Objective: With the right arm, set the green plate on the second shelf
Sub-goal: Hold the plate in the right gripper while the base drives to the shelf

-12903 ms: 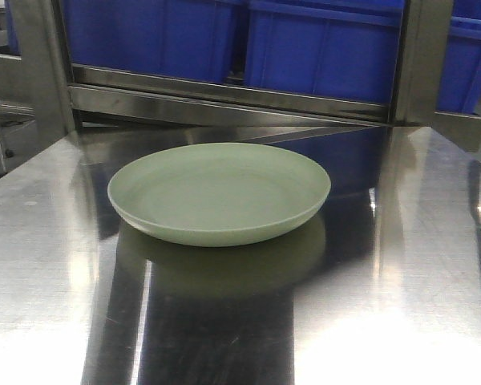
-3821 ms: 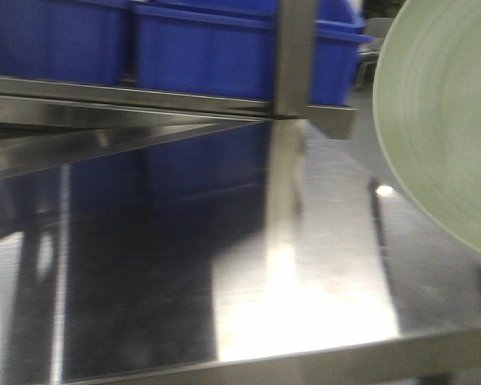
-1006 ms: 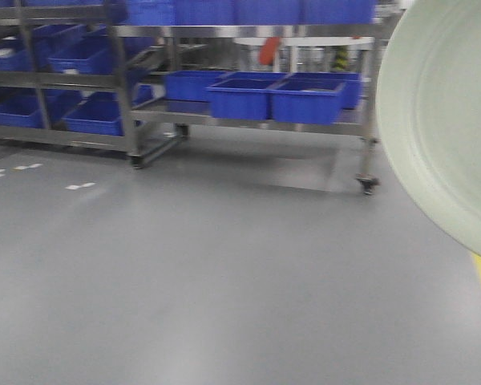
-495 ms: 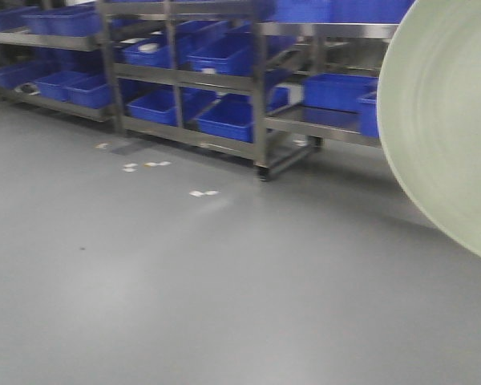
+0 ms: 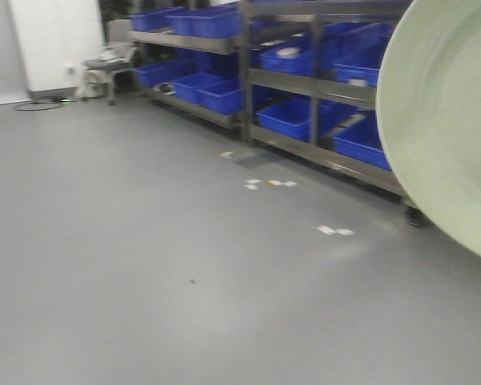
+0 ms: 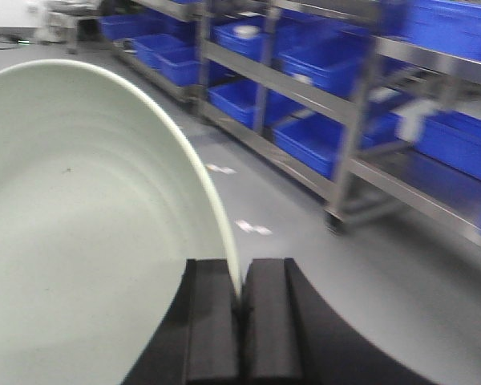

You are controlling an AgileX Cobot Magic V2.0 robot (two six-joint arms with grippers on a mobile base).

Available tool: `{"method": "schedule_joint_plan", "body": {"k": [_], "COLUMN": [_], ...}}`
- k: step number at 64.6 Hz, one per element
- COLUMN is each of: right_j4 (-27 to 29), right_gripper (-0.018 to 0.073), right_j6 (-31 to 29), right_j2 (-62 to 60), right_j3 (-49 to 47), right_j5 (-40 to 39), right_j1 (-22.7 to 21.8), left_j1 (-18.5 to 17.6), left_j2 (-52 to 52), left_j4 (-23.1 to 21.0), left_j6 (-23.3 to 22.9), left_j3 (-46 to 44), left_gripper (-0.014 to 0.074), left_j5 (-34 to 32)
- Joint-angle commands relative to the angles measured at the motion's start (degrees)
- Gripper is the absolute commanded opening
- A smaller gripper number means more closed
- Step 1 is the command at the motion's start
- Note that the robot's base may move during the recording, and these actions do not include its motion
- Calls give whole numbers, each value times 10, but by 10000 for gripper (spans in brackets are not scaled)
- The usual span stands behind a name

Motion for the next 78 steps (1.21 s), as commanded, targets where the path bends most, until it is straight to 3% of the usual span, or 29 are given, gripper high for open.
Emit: {"method": "schedule_joint_plan", "body": {"k": [1,78], "right_j4": [1,1], "right_gripper": [57,57], "right_j6": [3,3], "right_j2": [6,6], "right_j3": [-18,-18], "right_j5": [-62,-59], "right_j1": [-4,-4], "left_j1": [-1,-1], "left_j2": [-10,-10], "left_j4": [0,0], "left_j6": [-2,-2], "left_j3": [24,24], "left_gripper": [130,130], "left_j5": [-46,-46]}}
